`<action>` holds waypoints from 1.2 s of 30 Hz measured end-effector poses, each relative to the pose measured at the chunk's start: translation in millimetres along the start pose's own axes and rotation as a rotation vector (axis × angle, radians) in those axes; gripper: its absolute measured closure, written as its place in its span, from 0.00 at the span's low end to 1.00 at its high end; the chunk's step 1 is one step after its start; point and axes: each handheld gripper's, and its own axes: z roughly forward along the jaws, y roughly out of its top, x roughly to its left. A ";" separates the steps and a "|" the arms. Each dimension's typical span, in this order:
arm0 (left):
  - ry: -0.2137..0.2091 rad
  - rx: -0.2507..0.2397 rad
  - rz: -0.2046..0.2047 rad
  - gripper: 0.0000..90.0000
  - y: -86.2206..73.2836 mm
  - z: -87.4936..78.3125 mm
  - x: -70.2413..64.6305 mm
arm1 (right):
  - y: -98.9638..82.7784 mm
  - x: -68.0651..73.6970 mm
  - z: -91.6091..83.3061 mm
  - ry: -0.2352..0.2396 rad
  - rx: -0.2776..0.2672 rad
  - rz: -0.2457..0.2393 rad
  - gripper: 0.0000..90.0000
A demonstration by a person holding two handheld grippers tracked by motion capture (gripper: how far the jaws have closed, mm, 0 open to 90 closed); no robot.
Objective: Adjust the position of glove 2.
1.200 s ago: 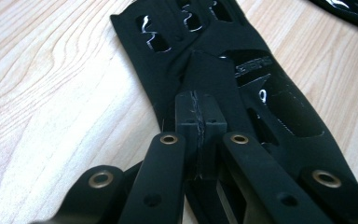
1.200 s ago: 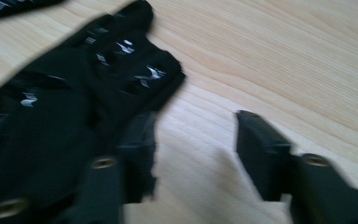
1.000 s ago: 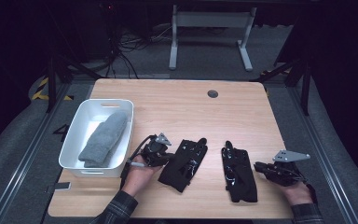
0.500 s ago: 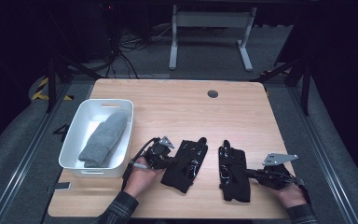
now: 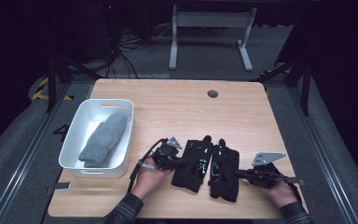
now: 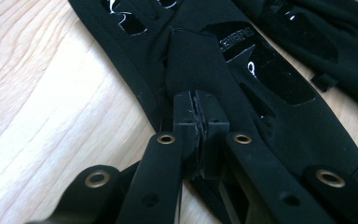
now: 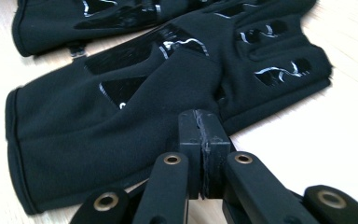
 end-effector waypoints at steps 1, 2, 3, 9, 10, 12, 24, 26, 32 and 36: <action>0.006 -0.010 -0.001 0.94 -0.1 -0.4 -0.3 | 0.5 0.9 0.5 0.003 0.000 -0.004 1.00; 0.014 -0.015 -0.001 0.91 0.0 -1.9 0.2 | 0.6 1.3 0.8 0.003 0.000 -0.006 1.00; 0.025 -0.015 -0.003 0.87 0.2 -4.1 1.2 | 0.4 1.3 0.8 0.005 0.000 -0.005 1.00; 0.030 -0.042 -0.058 0.70 -2.7 -6.6 10.7 | -0.3 1.4 0.4 0.006 0.002 -0.007 1.00; 0.035 -0.036 -0.054 0.70 -2.5 -5.7 10.8 | -0.2 1.7 0.6 0.006 0.002 -0.008 1.00; 0.033 -0.029 -0.056 0.71 -2.4 -3.2 10.4 | -0.1 2.0 0.7 0.005 0.002 -0.012 1.00; 0.046 -0.003 -0.057 0.97 0.0 0.9 5.3 | 0.4 3.0 2.4 0.005 -0.001 -0.018 1.00; 0.041 -0.017 -0.061 0.98 1.1 -1.5 4.5 | 1.0 3.7 2.9 0.006 0.001 -0.020 1.00; -0.013 -0.101 -0.084 0.98 5.8 -18.7 5.8 | 4.4 5.2 5.9 0.005 0.001 -0.030 1.00; -0.050 -0.134 -0.098 0.98 7.3 -26.1 6.4 | 8.9 6.9 10.2 0.007 0.003 -0.039 1.00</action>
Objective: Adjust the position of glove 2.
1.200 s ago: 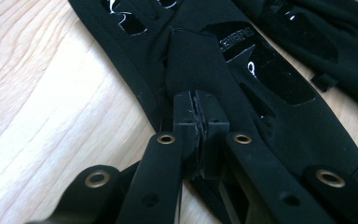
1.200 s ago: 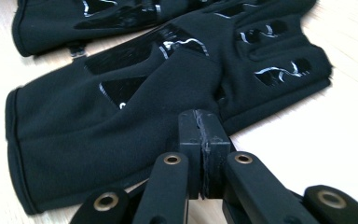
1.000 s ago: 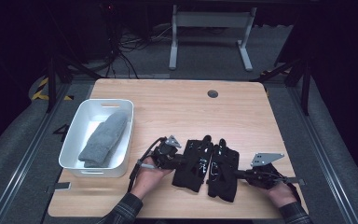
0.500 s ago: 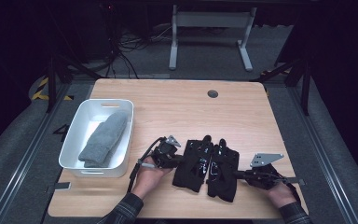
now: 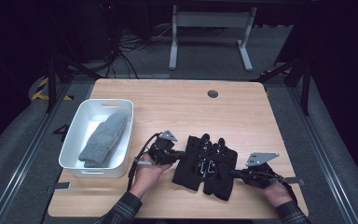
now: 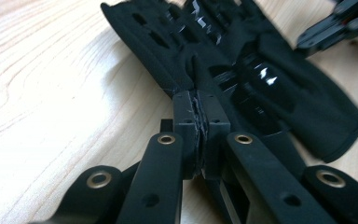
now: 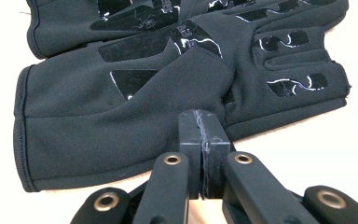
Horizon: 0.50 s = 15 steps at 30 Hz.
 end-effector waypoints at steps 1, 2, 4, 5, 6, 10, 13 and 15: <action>-0.012 -0.013 -0.003 0.98 0.8 -1.6 -0.2 | 1.9 0.6 1.7 -0.001 0.001 -0.004 1.00; -0.022 -0.017 -0.004 0.98 1.7 -3.6 -0.2 | 3.2 0.9 3.0 0.000 0.002 -0.006 1.00; -0.036 -0.029 -0.003 0.98 3.7 -5.7 -0.9 | 5.8 1.8 5.5 0.002 0.003 -0.011 1.00; -0.043 -0.034 -0.001 0.98 5.1 -6.8 -1.5 | 6.7 2.2 6.4 0.001 0.004 -0.013 1.00; -0.055 -0.041 -0.001 0.98 6.6 -7.6 -2.0 | 7.9 2.6 7.7 0.002 0.003 -0.015 1.00; -0.078 -0.064 0.008 0.98 14.3 -9.6 -5.7 | 12.6 3.3 13.2 0.007 -0.002 -0.017 1.00; -0.093 -0.080 0.012 0.98 19.6 -10.6 -7.2 | 15.6 3.3 16.5 0.011 -0.003 -0.016 1.00; -0.096 -0.085 0.016 0.98 22.9 -11.3 -8.1 | 18.8 3.2 19.9 0.015 -0.008 -0.014 1.00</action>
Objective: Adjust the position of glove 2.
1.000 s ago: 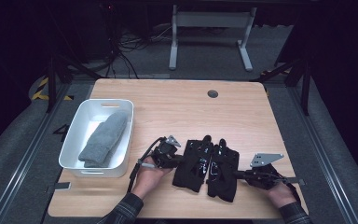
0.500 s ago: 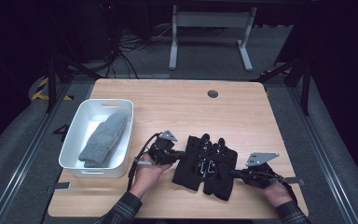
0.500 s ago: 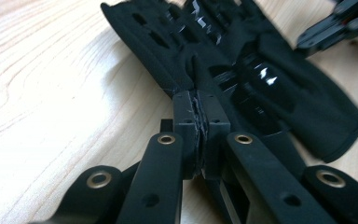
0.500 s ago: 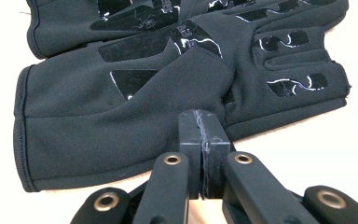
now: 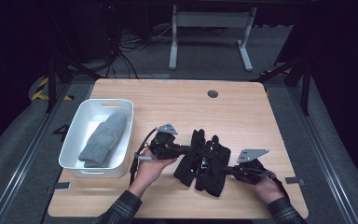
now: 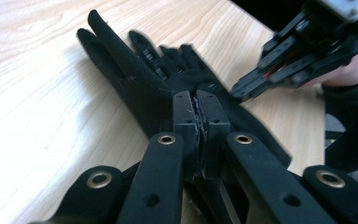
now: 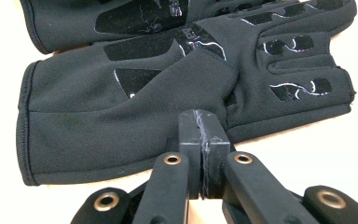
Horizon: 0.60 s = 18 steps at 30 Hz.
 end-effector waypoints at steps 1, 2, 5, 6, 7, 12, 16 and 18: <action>-0.003 -0.004 0.000 0.98 1.7 -0.2 -0.5 | 1.3 -0.3 1.6 0.003 -0.002 0.000 1.00; -0.010 -0.011 0.005 0.98 4.7 -0.5 -1.1 | 3.4 -0.4 4.4 0.008 -0.007 0.002 1.00; -0.021 -0.021 0.005 0.98 7.9 0.1 -2.1 | 6.9 -0.2 7.7 0.008 -0.005 -0.003 1.00; -0.023 -0.022 0.005 0.98 8.5 0.7 -2.4 | 8.9 0.1 9.7 0.007 -0.006 -0.004 1.00; -0.022 -0.022 0.009 0.98 9.6 2.0 -3.1 | 10.0 0.4 10.9 0.008 -0.005 -0.004 1.00; -0.034 -0.020 0.017 0.98 13.3 7.7 -6.3 | 17.2 2.0 18.7 0.011 -0.007 -0.017 1.00; -0.035 -0.009 0.023 0.98 14.9 12.8 -7.7 | 21.5 2.9 23.7 0.015 -0.011 -0.020 1.00; -0.041 -0.006 0.021 0.98 15.1 16.1 -7.6 | 23.7 3.0 25.9 0.017 -0.010 -0.021 1.00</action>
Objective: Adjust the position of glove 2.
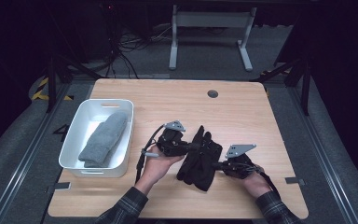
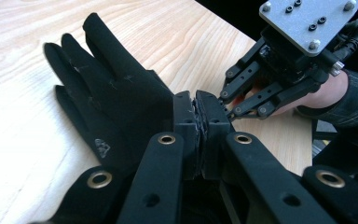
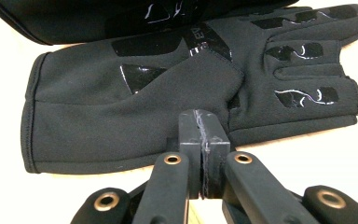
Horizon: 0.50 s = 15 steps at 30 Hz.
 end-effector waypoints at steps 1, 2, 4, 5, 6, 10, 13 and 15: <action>-0.002 0.003 0.002 0.98 0.0 1.7 -0.1 | 1.0 -0.1 1.3 -0.001 -0.002 -0.003 1.00; -0.002 0.006 0.003 0.98 0.1 3.1 -0.2 | 1.9 0.0 2.5 0.003 -0.003 -0.003 1.00; -0.006 0.011 0.003 0.98 -0.2 6.9 -0.4 | 3.6 0.3 4.7 0.005 -0.005 -0.004 1.00; -0.007 0.015 0.006 0.98 -0.3 8.2 -0.3 | 4.5 0.3 5.9 0.002 -0.008 -0.007 1.00; -0.005 0.019 0.008 0.98 -0.4 9.8 -0.4 | 5.2 0.5 6.7 0.003 -0.008 -0.007 1.00; -0.002 0.034 0.010 0.98 -1.4 15.2 -0.8 | 9.8 1.1 12.5 0.003 -0.014 -0.009 1.00; -0.003 0.046 0.014 0.98 -3.6 20.4 -0.8 | 12.6 2.0 15.8 0.005 -0.014 -0.012 1.00; -0.008 0.059 0.016 0.98 -6.0 25.7 -0.4 | 14.7 3.2 18.3 0.007 -0.015 -0.015 1.00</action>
